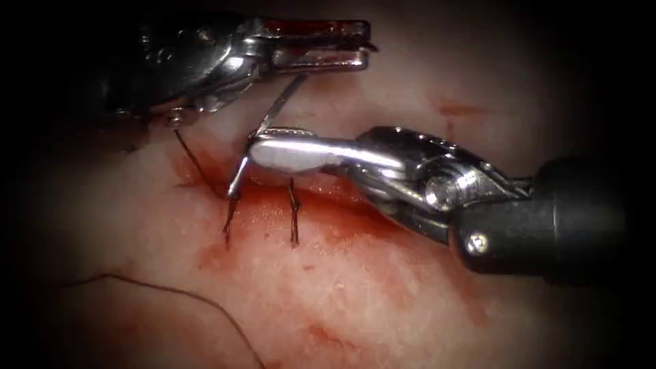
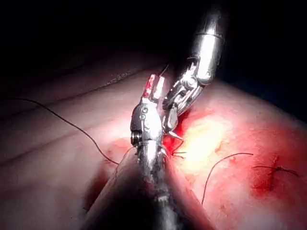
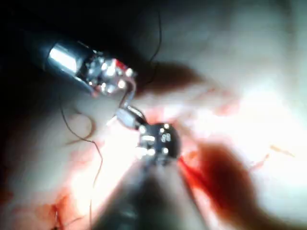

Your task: Wound Closure

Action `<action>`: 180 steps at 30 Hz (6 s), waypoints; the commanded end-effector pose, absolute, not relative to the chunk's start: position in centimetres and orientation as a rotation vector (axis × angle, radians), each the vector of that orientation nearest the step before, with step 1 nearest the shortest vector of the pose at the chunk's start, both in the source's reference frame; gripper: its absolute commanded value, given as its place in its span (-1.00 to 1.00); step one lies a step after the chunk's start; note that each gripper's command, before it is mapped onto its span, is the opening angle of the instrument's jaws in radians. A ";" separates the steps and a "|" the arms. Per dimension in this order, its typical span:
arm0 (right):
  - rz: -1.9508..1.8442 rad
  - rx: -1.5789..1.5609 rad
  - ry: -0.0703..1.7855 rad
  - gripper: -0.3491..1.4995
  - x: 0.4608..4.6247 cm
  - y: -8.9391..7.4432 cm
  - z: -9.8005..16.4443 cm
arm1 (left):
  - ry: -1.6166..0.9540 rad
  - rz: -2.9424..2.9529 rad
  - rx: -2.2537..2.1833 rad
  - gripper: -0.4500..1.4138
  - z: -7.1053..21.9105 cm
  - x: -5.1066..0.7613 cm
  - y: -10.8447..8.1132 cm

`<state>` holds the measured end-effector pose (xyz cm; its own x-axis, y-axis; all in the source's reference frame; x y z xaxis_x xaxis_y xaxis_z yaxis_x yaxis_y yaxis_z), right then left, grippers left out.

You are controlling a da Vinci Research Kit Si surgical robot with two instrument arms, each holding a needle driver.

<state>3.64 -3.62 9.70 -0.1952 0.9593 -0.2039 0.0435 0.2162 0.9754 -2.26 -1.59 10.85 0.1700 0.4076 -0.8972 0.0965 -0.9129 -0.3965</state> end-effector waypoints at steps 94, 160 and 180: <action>0.176 -0.608 0.549 -1.00 3.58 -3.5 8.9 | -0.562 2.030 -1.235 -1.00 11.0 -2.32 -2.0; 1.183 0.192 0.982 0.40 3.39 -3.6 9.2 | 0.491 2.680 -1.078 -1.00 11.5 -2.19 -2.8; 1.302 0.351 0.943 -1.00 3.44 -3.6 9.2 | 0.547 2.735 -1.059 0.12 11.4 -2.24 -2.9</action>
<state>3.38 -3.63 9.21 -0.0231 0.9201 -0.3909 -0.6590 0.2800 0.6980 -2.19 -2.86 11.35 -0.7366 0.0151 -0.6762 -0.2740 -0.9207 0.2779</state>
